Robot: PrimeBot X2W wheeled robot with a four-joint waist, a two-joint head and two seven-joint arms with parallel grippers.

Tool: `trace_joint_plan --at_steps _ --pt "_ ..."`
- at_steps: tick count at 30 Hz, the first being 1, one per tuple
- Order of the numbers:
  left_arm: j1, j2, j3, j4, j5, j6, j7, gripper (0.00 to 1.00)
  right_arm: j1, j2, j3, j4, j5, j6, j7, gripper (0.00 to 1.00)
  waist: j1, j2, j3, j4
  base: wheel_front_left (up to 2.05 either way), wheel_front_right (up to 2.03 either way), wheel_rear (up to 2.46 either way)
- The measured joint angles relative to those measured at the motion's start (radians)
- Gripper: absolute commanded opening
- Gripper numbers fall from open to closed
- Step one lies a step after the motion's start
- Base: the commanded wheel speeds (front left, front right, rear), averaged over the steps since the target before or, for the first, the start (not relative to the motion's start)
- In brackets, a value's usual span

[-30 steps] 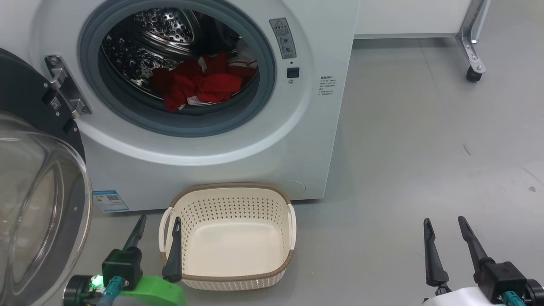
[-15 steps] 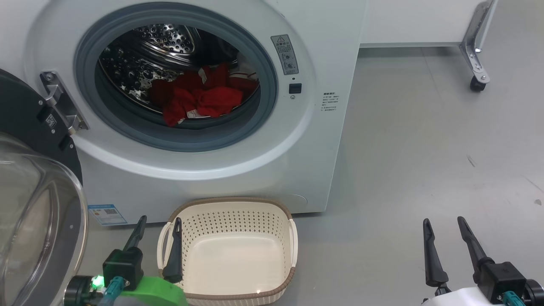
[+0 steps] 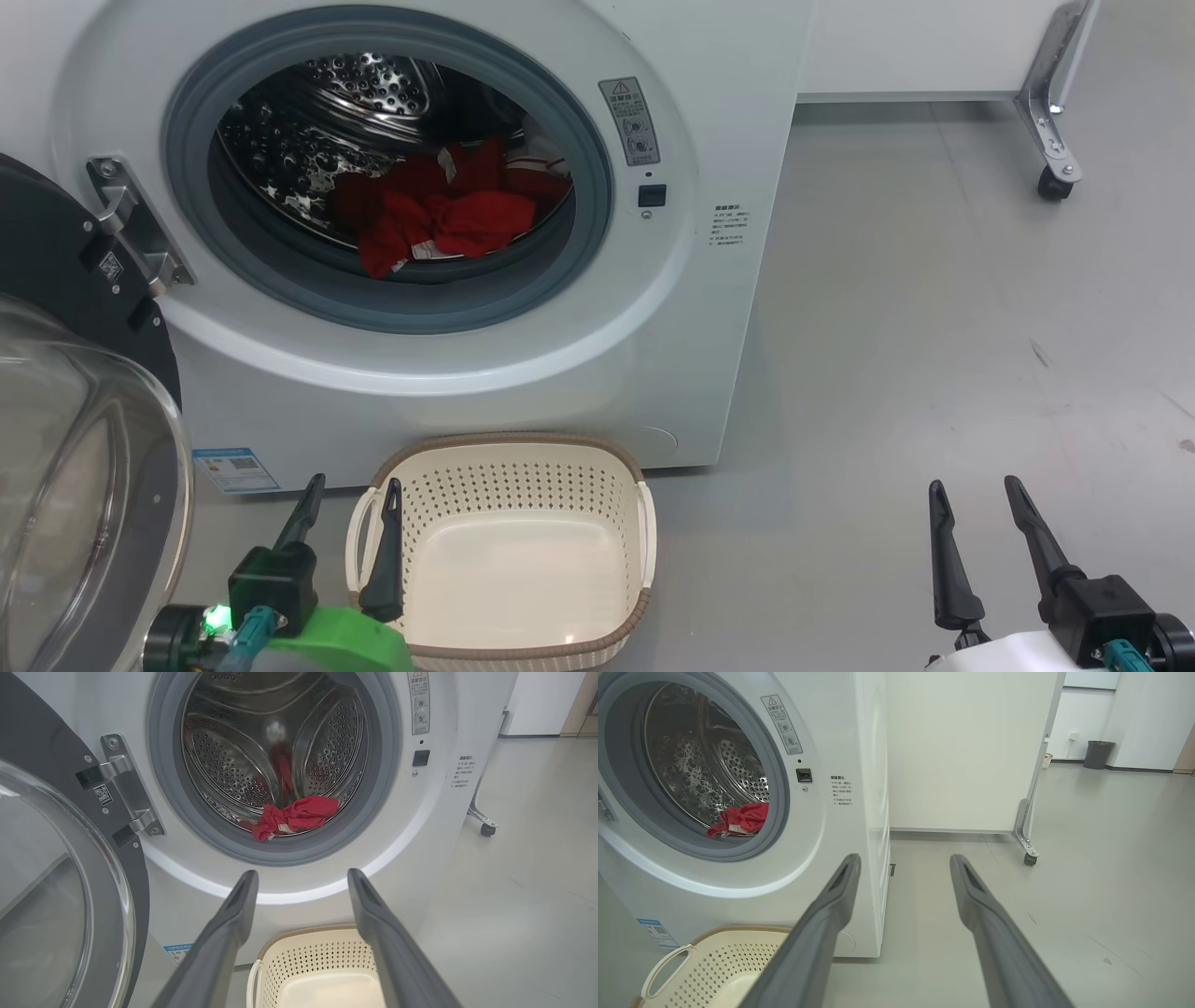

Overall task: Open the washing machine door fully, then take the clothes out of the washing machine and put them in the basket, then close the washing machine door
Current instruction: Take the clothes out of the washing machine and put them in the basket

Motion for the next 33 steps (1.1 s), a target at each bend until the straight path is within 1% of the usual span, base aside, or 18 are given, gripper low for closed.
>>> trace_joint_plan --at_steps 10,13,19,21,27,28,33 --pt "0.000 -0.001 -0.014 -0.003 -0.003 0.000 0.009 1.00 0.000 0.000 0.001 -0.009 0.000 0.001 0.000 1.00 0.0000 0.0000 0.025 -0.001 0.00 0.00 0.00" --pt "-0.003 -0.002 -0.021 0.010 -0.012 -0.003 0.014 1.00 -0.001 0.000 0.004 -0.016 0.000 0.009 0.000 1.00 0.0000 0.0000 0.042 -0.003 0.00 0.00 0.00" --pt "-0.027 -0.005 -0.059 0.070 -0.040 -0.029 0.075 1.00 -0.011 -0.002 0.014 -0.036 -0.001 0.014 0.000 1.00 0.0000 0.0000 0.090 -0.015 0.00 0.00 0.00" --pt "-0.054 -0.006 -0.064 0.091 -0.050 -0.032 0.098 1.00 -0.022 -0.003 0.014 -0.045 -0.002 0.019 0.000 1.00 0.0000 0.0000 0.111 -0.020 0.00 0.00 0.00" --pt "-0.170 -0.009 -0.063 0.155 -0.098 -0.054 0.147 1.00 -0.048 -0.004 0.017 -0.059 -0.002 0.019 0.000 1.00 0.0000 0.0000 0.184 -0.042 0.00 0.00 0.00" --pt "-0.215 -0.010 -0.058 0.176 -0.115 -0.064 0.171 1.00 -0.060 -0.004 0.022 -0.061 -0.002 0.028 0.000 1.00 0.0000 0.0000 0.211 -0.050 0.00 0.00 0.00" --pt "-0.351 -0.011 -0.035 0.208 -0.136 -0.081 0.229 1.00 -0.102 -0.004 0.035 -0.072 -0.001 0.036 0.000 1.00 0.0000 0.0000 0.278 -0.071 0.00 0.00 0.00"
